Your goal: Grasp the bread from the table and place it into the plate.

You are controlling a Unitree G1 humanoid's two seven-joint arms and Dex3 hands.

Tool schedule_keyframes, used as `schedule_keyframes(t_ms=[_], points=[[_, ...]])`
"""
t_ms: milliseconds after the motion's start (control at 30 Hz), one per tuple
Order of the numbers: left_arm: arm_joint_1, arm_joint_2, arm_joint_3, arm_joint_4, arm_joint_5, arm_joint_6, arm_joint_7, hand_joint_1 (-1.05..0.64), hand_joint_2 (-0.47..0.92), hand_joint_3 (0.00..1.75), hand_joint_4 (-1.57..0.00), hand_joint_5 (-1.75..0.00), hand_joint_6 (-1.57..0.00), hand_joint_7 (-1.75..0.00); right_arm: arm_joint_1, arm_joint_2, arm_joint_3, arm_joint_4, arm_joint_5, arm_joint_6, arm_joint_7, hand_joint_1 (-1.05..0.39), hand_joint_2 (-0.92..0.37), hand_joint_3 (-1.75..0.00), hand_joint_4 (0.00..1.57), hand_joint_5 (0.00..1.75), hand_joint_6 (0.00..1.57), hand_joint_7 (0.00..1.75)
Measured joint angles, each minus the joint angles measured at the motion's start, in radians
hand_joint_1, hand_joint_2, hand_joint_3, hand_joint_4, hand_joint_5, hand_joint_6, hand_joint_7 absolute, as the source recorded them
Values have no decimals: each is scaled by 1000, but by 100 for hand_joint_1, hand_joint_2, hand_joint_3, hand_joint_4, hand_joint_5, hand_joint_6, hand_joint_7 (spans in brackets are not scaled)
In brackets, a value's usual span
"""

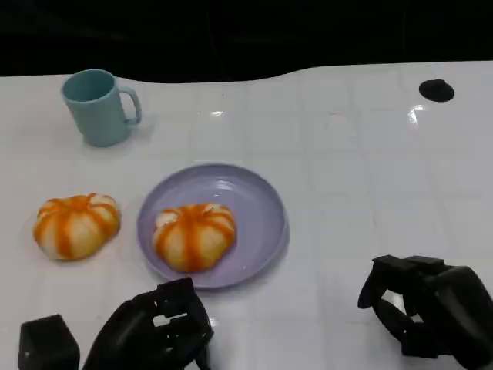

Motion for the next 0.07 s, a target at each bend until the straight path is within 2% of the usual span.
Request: schedule_keyframes(t_ms=[67], points=[[-1,0,0,5,0,-4,0,-57,69,62,-78,-175,-76,-142,-1,0,2,1,-5,0,-3,-22,-46,-105,89,175,76,141]])
